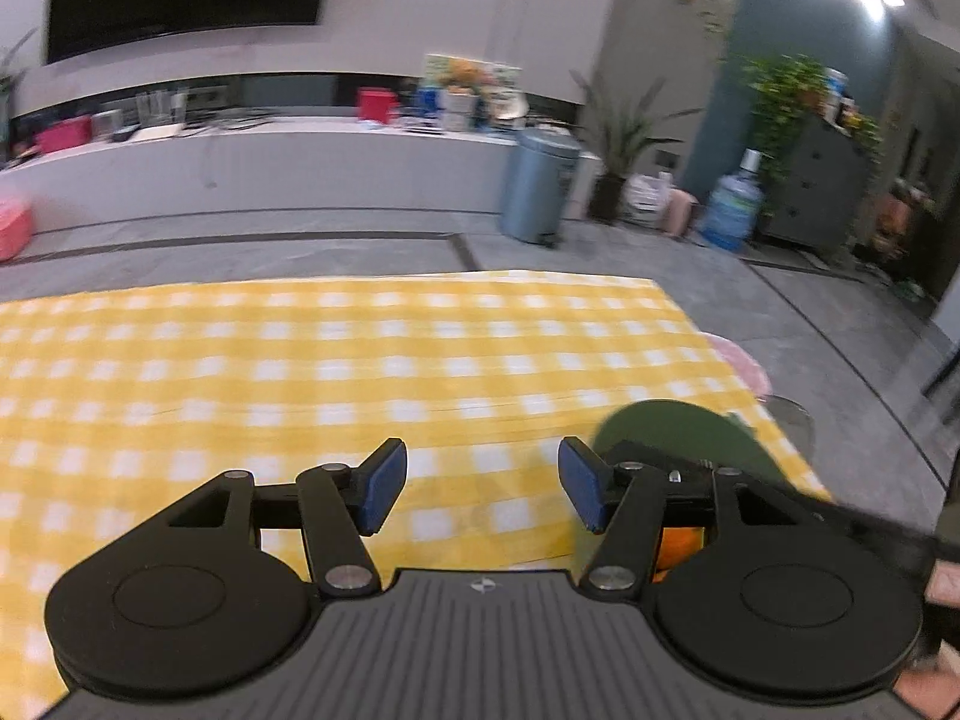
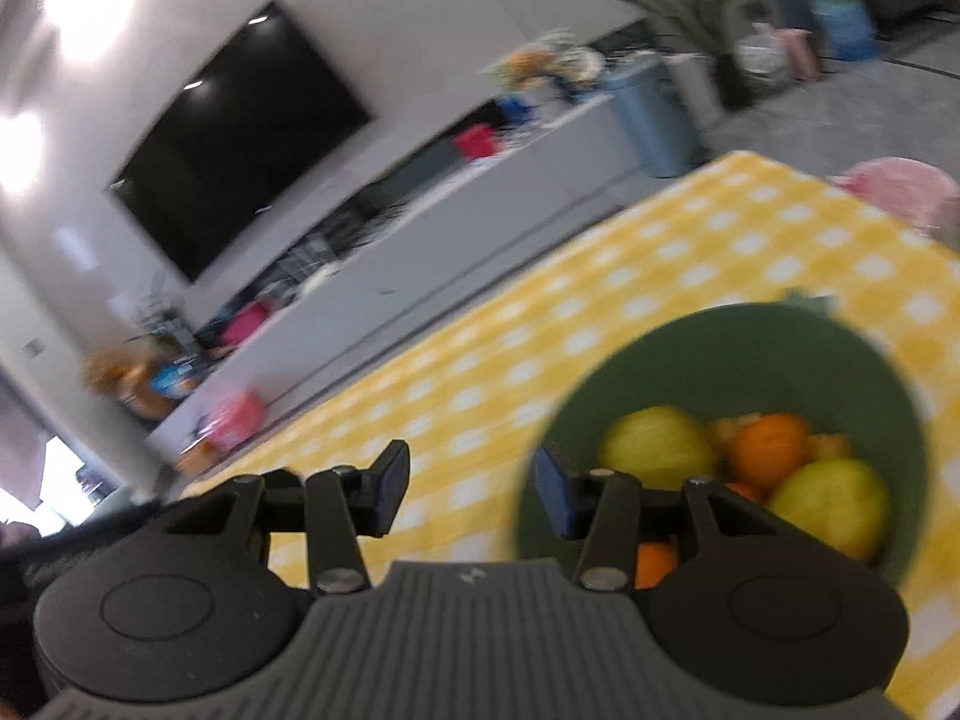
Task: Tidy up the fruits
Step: 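Move both tools back toward the cucumber and the red cherry tomato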
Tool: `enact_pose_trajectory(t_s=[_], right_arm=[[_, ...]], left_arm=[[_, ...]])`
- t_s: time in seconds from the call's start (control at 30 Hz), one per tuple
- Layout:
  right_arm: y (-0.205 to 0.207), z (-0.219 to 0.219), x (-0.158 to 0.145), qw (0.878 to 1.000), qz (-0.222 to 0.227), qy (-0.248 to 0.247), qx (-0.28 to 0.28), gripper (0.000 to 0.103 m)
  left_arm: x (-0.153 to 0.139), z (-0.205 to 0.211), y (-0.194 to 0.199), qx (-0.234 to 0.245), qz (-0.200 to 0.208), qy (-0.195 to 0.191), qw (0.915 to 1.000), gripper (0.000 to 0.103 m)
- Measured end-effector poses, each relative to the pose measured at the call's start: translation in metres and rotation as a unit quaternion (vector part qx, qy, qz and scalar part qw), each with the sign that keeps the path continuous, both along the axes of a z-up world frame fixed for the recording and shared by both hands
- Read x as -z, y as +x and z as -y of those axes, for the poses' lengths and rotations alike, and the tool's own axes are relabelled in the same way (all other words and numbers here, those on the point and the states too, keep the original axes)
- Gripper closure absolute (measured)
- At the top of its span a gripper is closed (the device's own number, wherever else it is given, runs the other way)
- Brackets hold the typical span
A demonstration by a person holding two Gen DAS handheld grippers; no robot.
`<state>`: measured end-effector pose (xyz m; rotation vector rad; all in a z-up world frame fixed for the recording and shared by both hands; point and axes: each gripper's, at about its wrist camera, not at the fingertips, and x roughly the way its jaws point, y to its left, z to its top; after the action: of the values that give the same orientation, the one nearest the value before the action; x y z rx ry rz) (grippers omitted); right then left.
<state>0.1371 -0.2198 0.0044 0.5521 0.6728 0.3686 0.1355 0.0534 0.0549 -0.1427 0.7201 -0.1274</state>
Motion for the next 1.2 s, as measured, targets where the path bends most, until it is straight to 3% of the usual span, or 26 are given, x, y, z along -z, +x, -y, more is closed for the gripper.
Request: enact_pose_trajectory(t_s=[0.27, 0.37, 0.57, 0.63, 0.87, 0.97, 1.03, 1.2], right_arm=[[-0.013, -0.063, 0.014, 0.994, -0.018, -0.049, -0.101, 0.059], [-0.013, -0.084, 0.025, 0.986, -0.044, -0.083, -0.141, 0.059], [-0.010, -0.110, 0.049, 0.973, -0.075, -0.130, -0.173, 0.059], [-0.007, -0.115, 0.055, 0.970, -0.080, -0.145, -0.180, 0.053], [-0.006, -0.133, 0.069, 0.957, -0.071, -0.202, -0.196, 0.051], [-0.002, -0.136, 0.077, 0.954, -0.080, -0.217, -0.189, 0.051], [-0.002, -0.139, 0.080, 0.951, -0.072, -0.231, -0.195, 0.054], [-0.004, -0.154, 0.085, 0.940, -0.054, -0.266, -0.208, 0.054]], left_arm=[[0.011, -0.055, -0.027, -0.090, -0.039, 0.008, 0.9951, 0.034], [0.025, -0.081, -0.041, -0.145, -0.050, -0.019, 0.9879, 0.034], [0.069, -0.122, -0.054, -0.186, -0.103, -0.072, 0.9745, 0.034], [0.081, -0.128, -0.057, -0.185, -0.117, -0.082, 0.9722, 0.034], [0.114, -0.129, -0.070, -0.122, -0.149, -0.105, 0.9756, 0.034], [0.122, -0.125, -0.074, -0.050, -0.152, -0.131, 0.9784, 0.031], [0.129, -0.124, -0.075, 0.008, -0.156, -0.155, 0.9755, 0.029], [0.129, -0.103, -0.087, 0.086, -0.122, -0.105, 0.9832, 0.028]])
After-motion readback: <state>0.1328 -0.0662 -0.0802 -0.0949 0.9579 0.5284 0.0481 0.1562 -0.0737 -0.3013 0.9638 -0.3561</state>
